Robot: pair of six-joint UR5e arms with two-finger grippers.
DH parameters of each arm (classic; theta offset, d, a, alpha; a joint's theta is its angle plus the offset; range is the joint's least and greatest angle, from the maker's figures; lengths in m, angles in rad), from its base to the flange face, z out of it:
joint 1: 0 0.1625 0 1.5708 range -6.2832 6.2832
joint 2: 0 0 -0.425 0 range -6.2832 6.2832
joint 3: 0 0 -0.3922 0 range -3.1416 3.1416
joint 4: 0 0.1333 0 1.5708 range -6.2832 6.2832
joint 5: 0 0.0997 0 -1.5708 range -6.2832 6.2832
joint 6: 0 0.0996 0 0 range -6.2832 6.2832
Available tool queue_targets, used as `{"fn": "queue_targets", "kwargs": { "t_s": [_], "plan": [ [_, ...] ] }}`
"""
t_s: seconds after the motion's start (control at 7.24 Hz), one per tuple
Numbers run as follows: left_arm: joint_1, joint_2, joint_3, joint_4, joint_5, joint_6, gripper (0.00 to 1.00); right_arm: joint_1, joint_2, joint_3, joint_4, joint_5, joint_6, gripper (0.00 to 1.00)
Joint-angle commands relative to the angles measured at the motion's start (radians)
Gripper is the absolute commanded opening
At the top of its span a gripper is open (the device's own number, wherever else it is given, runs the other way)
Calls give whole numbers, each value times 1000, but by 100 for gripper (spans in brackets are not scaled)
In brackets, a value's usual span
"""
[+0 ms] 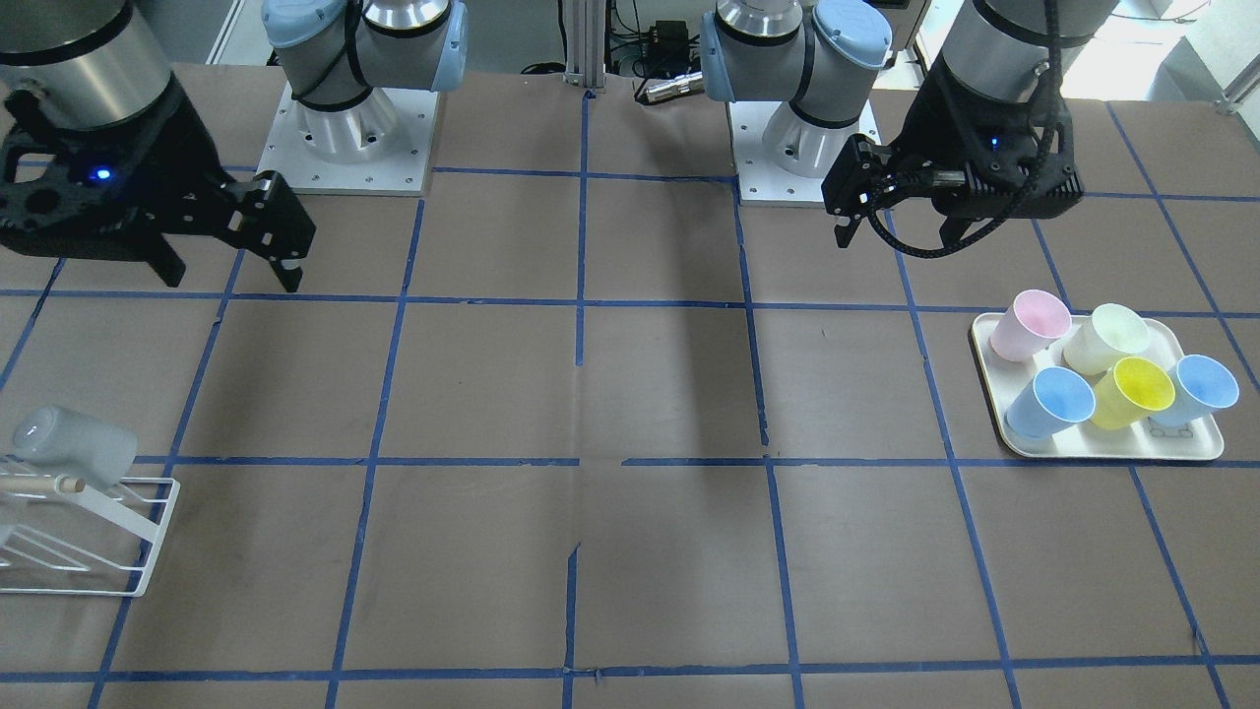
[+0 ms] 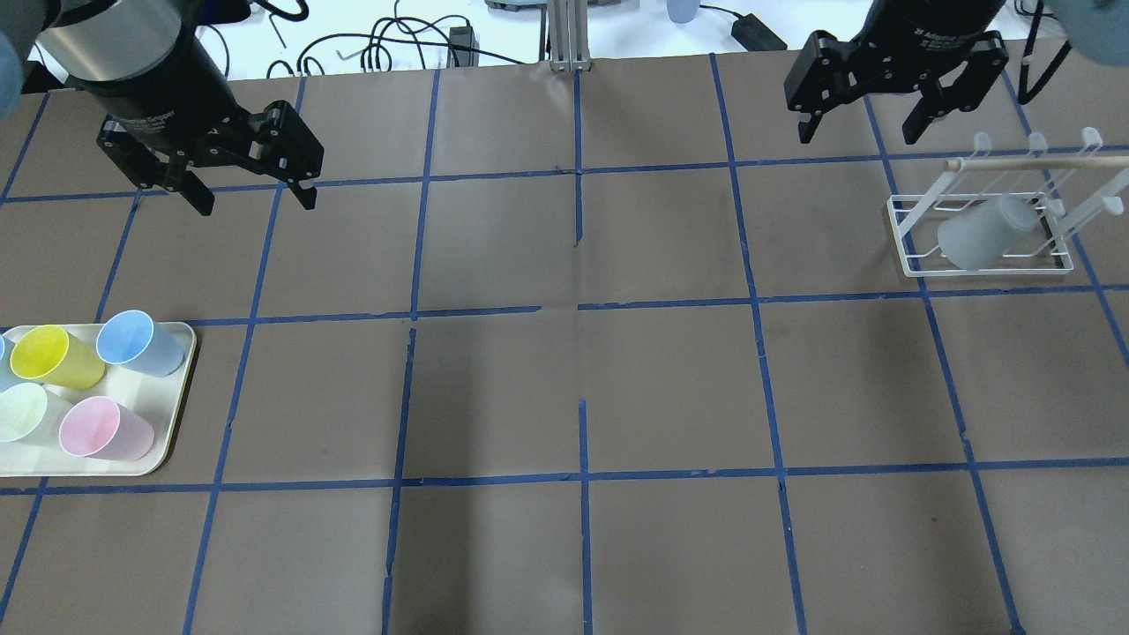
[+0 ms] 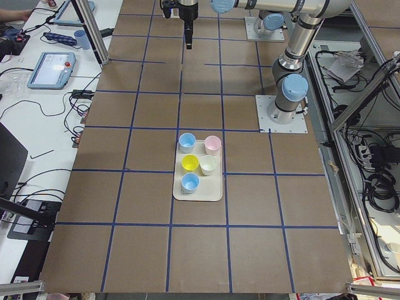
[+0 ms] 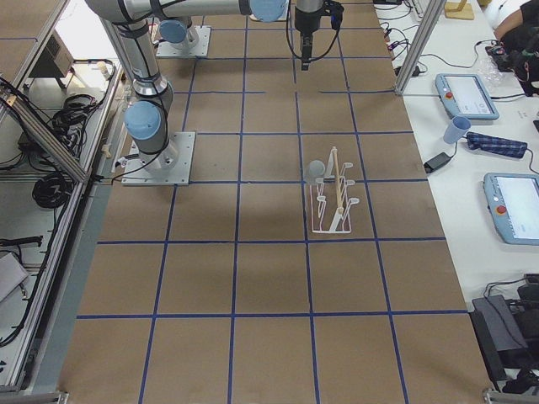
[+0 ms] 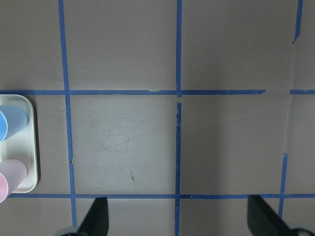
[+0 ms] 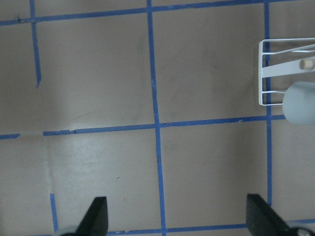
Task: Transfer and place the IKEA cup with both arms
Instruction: 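Move the right gripper over the white cup on the wire rack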
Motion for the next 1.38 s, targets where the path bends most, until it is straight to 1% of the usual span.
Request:
{"fn": "queue_targets", "kwargs": {
  "t_s": [0.0, 0.14, 0.28, 0.41, 0.69, 0.83, 1.24],
  "plan": [
    [2, 4, 1, 0, -1, 0, 100, -147, 24, 9, -52, -1, -199, 100],
    [3, 7, 1, 0, -1, 0, 100, -197, 62, 9, -68, -2, -305, 100],
    [2, 5, -1, 0, -1, 0, 100, -275, 90, 11, -113, -1, -394, 100],
    [4, 5, 1, 0, -1, 0, 100, -341, 119, 15, -118, 11, -504, 100],
    [5, 7, -1, 0, 1, 0, 100, -361, 148, 38, -141, 11, -704, 100],
    [4, 5, 1, 0, 1, 0, 100, -363, 157, 47, -153, 11, -746, 100],
    [4, 5, -1, 0, 1, 0, 100, -393, 194, 47, -158, 33, -1076, 100]
  ]
}}
